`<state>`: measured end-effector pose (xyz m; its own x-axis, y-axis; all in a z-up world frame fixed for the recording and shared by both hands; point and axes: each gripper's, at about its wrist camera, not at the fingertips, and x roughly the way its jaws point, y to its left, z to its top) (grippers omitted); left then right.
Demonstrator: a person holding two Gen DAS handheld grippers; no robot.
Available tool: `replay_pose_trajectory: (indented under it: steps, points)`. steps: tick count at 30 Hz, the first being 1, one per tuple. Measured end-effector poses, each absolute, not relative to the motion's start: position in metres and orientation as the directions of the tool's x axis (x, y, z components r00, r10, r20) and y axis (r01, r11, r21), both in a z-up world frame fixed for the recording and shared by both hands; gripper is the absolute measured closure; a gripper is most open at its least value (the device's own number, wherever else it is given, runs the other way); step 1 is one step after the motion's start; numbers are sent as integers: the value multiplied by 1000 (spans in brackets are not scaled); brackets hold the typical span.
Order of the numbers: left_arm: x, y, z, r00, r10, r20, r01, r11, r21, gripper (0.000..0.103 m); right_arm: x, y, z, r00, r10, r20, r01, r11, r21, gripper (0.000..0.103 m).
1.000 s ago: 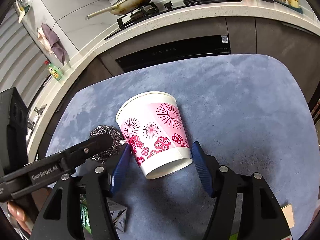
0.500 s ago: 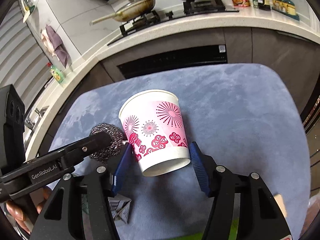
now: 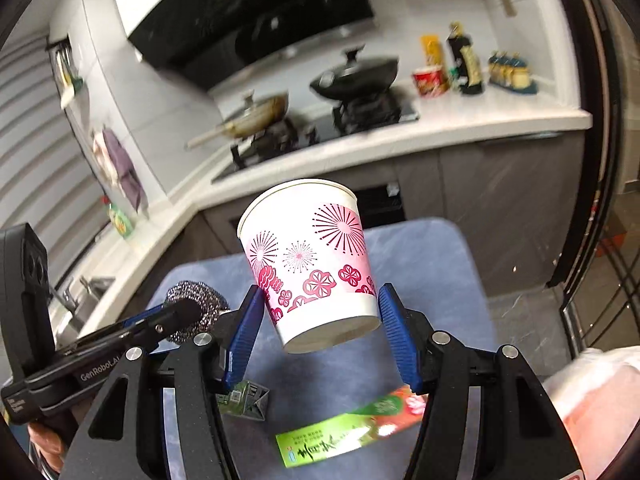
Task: Collect trash
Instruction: 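Grasp the steel wool ball with the left tool while the right grasps the paper cup, then carry steel wool and paper cup over the bin and open both tools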
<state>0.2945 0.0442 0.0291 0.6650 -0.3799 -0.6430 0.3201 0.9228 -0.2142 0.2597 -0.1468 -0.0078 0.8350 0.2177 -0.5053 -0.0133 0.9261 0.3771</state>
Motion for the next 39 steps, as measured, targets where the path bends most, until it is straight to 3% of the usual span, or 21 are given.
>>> replay_pose_trajectory:
  steps: [10,16,39]
  points:
    - [220,-25,72,653,-471,-594,458,869,-186,58,155,-219,37,909,93,-406,84,914,396,46]
    - [179,-74,78,616,-524,-589,542,824,-166,58,94,-266,38,920,10,-393,165,897,409,46]
    - [102,-197,30,488,-565,-666,679,725,-117,58,-8,-362,-31,859,-117,-498,382,795,472,46]
